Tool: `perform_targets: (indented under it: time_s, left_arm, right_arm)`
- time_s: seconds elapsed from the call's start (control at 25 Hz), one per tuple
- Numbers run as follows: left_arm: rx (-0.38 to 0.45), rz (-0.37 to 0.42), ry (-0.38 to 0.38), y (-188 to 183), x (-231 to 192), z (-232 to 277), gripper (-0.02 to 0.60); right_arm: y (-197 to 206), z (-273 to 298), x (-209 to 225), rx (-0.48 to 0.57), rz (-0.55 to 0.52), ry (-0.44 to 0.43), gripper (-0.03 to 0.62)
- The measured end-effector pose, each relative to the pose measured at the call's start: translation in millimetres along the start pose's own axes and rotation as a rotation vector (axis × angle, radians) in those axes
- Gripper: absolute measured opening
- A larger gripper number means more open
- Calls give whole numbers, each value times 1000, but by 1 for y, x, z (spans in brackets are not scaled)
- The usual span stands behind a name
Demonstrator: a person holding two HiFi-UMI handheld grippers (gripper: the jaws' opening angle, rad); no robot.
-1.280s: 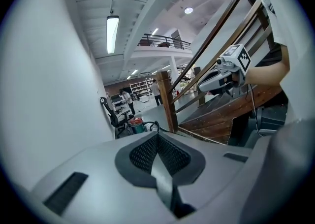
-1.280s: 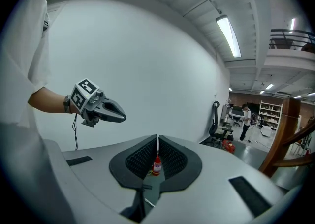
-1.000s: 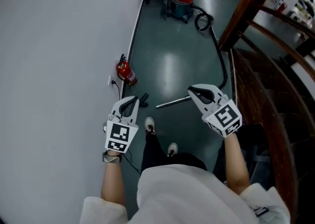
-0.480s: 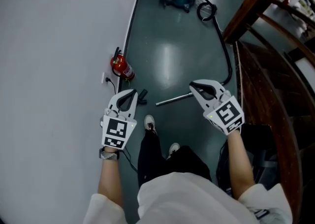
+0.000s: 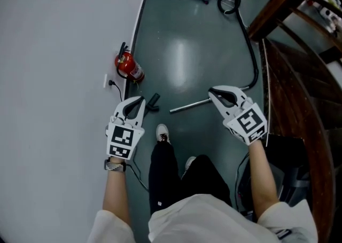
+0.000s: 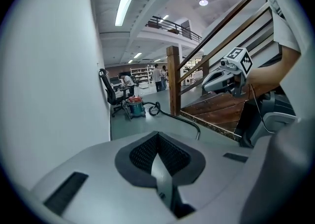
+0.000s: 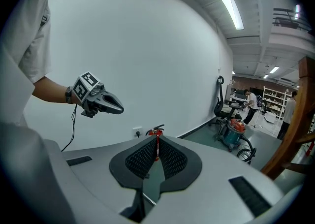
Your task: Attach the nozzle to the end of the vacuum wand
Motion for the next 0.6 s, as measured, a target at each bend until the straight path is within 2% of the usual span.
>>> perform_targets:
  time_s: [0.28,0.6]
  left_arm:
    - [-20,-16,-5,51,-26,38,0]
    - [-71,-46,-7,116,-46,72,0]
  right_arm:
    - [46,40,-5,-5,17,10,29]
    - [98,80,-17,-14,31,-27,29]
Point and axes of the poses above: the fingertips, and each gripper's own axes: z forward along the fingers, x to its right, y out of its underside, the point moved 2 cm from there along -z, backward along the fingers, and after that the axes turned 11 degrees about -z, right-handed, at the moved point
